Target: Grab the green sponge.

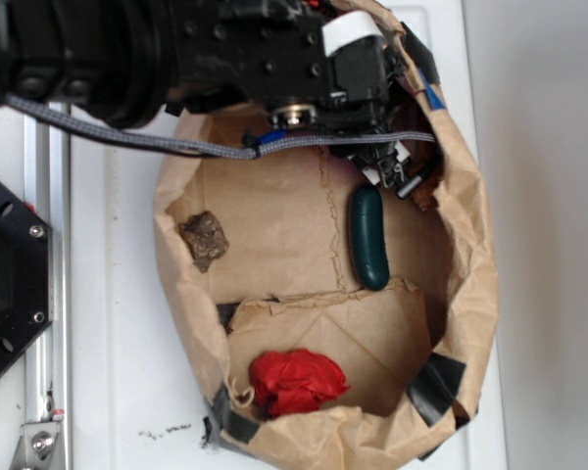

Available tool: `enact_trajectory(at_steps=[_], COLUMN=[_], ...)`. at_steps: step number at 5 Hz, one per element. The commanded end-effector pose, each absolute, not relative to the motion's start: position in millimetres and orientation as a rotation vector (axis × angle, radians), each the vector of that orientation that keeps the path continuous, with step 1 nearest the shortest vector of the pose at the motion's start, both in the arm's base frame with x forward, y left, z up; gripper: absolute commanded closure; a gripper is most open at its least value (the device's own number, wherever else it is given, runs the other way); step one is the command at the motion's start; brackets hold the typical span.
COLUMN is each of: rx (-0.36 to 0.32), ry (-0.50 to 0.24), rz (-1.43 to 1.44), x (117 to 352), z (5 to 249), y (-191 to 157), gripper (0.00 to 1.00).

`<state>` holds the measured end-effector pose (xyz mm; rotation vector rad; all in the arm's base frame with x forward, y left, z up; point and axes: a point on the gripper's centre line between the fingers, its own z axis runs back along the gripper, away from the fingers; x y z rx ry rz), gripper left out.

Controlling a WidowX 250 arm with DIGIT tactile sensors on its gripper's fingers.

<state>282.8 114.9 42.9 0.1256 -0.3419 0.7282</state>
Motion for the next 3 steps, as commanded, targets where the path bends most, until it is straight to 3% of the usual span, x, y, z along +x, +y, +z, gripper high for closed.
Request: enact_trajectory(at_steps=[1,3], rx=[0.129,0.112], ry=[-0.375,-0.372], rz=[0.711,0.722], x=[281.2,282.6], z=[50.2,52.2], y=[110.8,109.8], gripper=[1.0,1.0])
